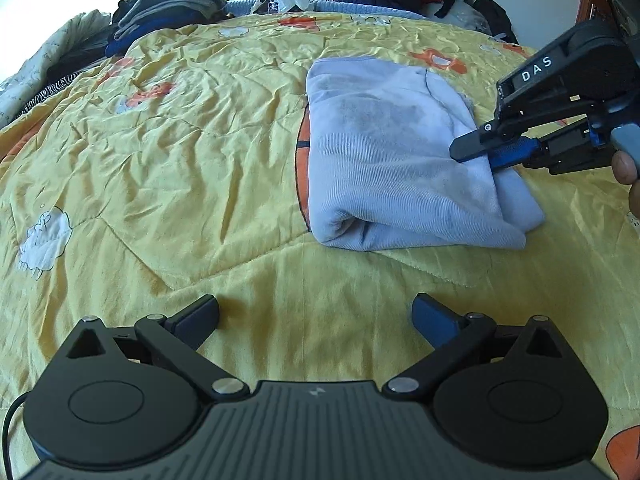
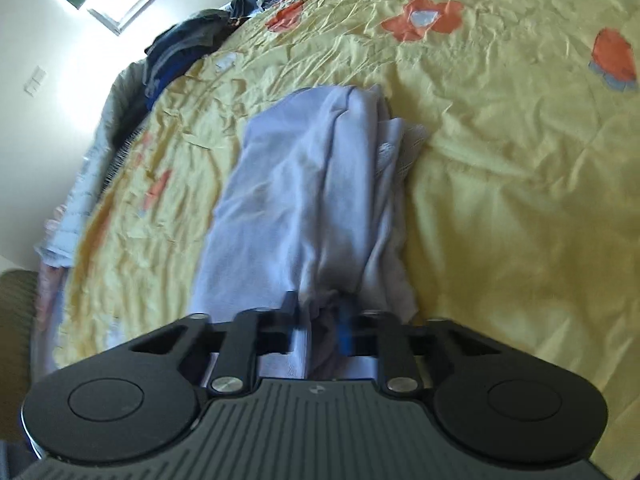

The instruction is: Fold small clothes

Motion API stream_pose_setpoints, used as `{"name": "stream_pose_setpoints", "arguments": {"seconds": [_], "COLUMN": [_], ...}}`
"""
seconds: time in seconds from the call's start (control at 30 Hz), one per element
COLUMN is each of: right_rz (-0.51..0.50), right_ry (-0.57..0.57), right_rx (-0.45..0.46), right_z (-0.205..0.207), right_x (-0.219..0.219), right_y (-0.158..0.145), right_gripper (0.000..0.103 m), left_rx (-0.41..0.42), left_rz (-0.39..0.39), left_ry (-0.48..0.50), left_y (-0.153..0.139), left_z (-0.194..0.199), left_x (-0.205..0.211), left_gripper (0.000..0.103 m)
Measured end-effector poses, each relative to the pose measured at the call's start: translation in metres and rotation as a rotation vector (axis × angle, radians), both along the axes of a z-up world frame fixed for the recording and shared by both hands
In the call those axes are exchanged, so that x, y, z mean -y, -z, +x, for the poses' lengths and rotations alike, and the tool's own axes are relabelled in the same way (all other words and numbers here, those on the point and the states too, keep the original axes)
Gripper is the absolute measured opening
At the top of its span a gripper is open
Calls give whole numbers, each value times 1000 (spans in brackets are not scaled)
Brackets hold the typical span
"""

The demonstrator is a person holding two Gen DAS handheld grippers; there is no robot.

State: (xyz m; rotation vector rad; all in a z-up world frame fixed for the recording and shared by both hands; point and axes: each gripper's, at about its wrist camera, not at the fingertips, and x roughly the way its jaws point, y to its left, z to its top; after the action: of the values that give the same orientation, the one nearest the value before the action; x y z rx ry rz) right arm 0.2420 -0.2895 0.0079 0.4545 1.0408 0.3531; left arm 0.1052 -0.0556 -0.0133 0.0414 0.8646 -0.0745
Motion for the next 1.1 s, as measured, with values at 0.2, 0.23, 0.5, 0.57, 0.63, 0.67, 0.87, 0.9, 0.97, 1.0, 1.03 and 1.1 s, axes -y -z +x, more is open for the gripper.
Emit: {"name": "stream_pose_setpoints", "arguments": {"seconds": [0.2, 0.23, 0.5, 0.57, 0.63, 0.67, 0.87, 0.9, 0.97, 1.0, 1.03, 1.1], "right_rz": [-6, -12, -76, -161, -269, -306, -469, -485, -503, -505, -506, -516], "right_ry": [-9, -12, 49, 26, 17, 11, 15, 23, 46, 54, 55, 59], "right_rx": [7, 15, 181, 182, 192, 193, 281, 296, 313, 316, 319, 327], "right_z": [4, 6, -65, -88, -108, -114, -135, -136, -137, -137, -136, -137], "right_x": [14, 13, 29, 26, 17, 14, -12, -16, -22, -23, -24, -26], "right_y": [8, 7, -24, -20, -11, -5, 26, 29, 33, 34, 34, 36], "right_gripper": [18, 19, 62, 63, 63, 63, 94, 97, 101, 101, 101, 101], "left_rx": [7, 4, -16, -12, -10, -9, -15, -10, -5, -2, 2, 10], "left_rz": [4, 5, 6, 6, 5, 6, 3, 12, -2, 1, -2, -2], "left_ry": [-8, -10, -13, -16, -18, -19, -20, -30, -52, -55, -58, -55], "left_y": [0, 0, -1, 0, 0, 0, -1, 0, 0, 0, 0, 1], "left_z": [2, 3, 3, 3, 2, 1, -1, -2, -4, -5, -6, -7], "left_x": [6, 7, 7, 7, 8, 8, 7, 6, 0, -1, -2, -3], "left_gripper": [103, 103, 103, 103, 103, 103, 103, 103, 103, 103, 103, 103]}}
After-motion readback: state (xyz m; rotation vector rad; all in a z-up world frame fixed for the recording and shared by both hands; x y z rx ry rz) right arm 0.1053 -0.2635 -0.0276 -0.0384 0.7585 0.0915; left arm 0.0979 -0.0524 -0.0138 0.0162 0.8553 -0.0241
